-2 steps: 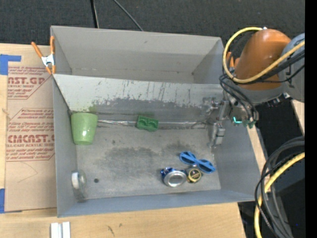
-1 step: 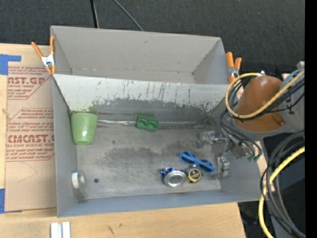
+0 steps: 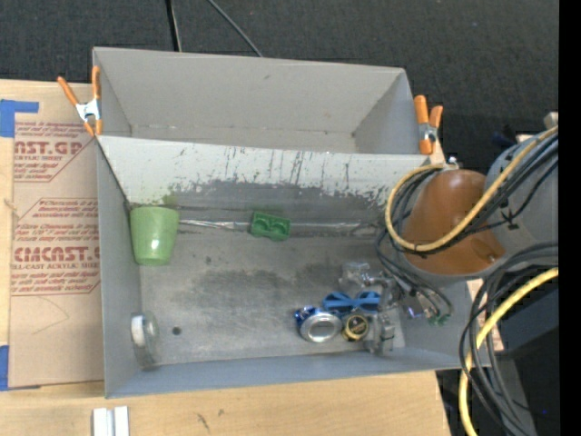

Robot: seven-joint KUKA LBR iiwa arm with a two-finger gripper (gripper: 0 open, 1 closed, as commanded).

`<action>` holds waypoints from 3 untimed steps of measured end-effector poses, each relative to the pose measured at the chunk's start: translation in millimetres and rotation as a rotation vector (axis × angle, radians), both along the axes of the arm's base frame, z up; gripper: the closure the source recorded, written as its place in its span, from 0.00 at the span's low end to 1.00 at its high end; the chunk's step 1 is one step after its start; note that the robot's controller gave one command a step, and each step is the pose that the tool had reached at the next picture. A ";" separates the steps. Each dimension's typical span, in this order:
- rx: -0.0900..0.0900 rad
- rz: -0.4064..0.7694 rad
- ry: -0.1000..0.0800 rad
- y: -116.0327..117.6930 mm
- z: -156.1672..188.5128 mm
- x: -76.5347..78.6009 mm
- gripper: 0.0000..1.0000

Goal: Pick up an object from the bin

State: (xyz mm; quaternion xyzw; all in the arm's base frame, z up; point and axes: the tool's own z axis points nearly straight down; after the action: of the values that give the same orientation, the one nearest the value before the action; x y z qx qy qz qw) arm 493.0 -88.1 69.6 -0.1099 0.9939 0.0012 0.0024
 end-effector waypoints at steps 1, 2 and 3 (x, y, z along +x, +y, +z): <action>-0.003 -0.002 0.004 -3.3 -0.1 0.0 1.00; -0.006 0.063 -0.006 -22.4 143.1 12.2 1.00; -0.003 0.063 0.002 -21.5 138.4 10.5 0.00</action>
Offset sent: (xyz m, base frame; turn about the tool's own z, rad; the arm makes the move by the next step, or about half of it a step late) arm 0.0000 0.0000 0.0000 0.0000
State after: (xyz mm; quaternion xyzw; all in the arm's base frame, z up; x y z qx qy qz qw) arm 503.5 -109.5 208.0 -0.1413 0.9900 0.0000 0.0012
